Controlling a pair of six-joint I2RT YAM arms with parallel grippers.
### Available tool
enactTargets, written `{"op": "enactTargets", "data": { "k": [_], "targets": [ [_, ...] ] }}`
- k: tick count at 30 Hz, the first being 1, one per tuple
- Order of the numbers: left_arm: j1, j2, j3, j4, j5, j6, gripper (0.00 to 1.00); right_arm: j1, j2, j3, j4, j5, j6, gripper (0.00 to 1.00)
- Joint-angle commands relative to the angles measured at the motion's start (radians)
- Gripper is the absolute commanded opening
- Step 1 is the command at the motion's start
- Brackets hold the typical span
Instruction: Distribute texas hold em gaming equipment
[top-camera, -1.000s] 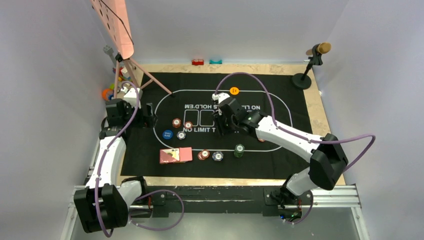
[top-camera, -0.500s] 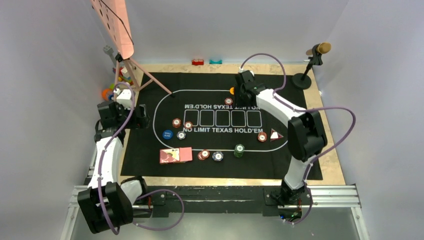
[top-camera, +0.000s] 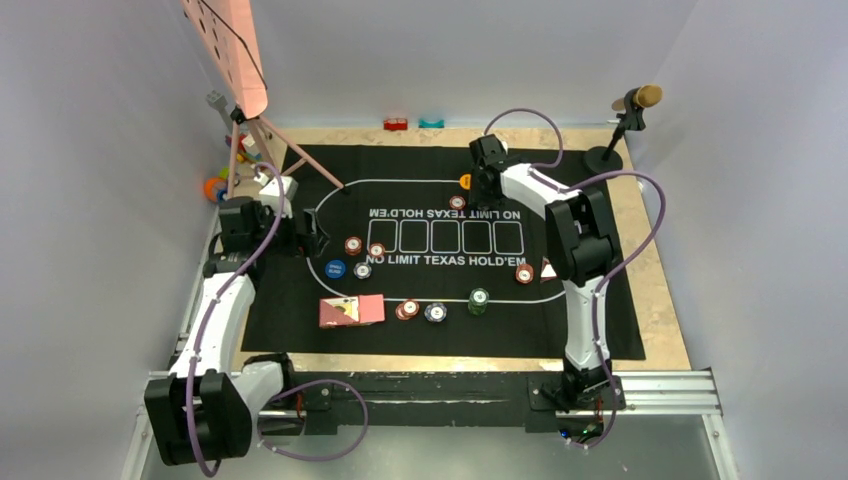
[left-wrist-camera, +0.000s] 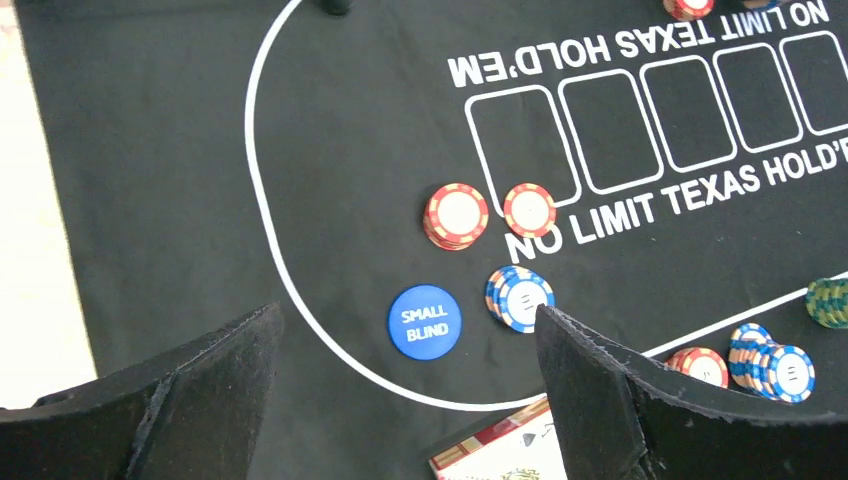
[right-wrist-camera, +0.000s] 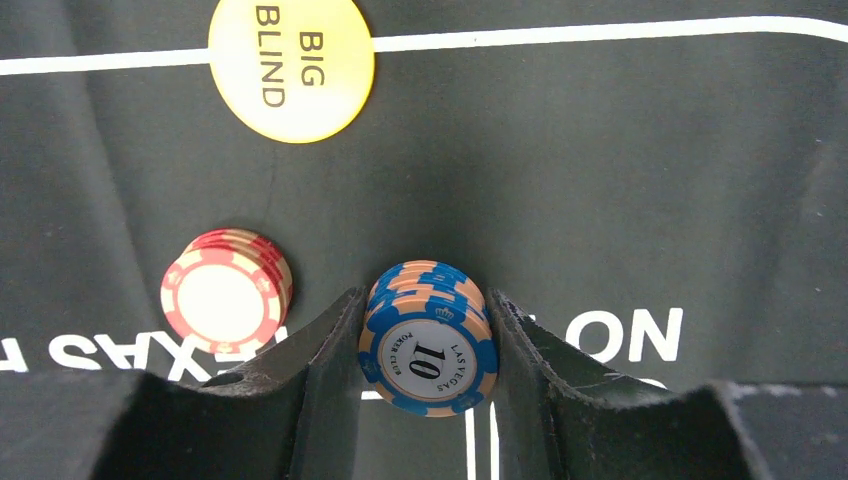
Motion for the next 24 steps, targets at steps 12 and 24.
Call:
{"op": "enactTargets", "data": {
  "k": [12, 24],
  "targets": [
    [-0.036, -0.050, -0.034, 0.035, -0.049, 0.024, 1.00, -0.007, 0.014, 0.058, 0.043, 0.020, 0.000, 0.70],
    [-0.035, -0.125, 0.047, -0.085, -0.044, -0.048, 1.00, 0.051, -0.327, -0.087, 0.020, -0.033, 0.038, 0.86]
  ]
}}
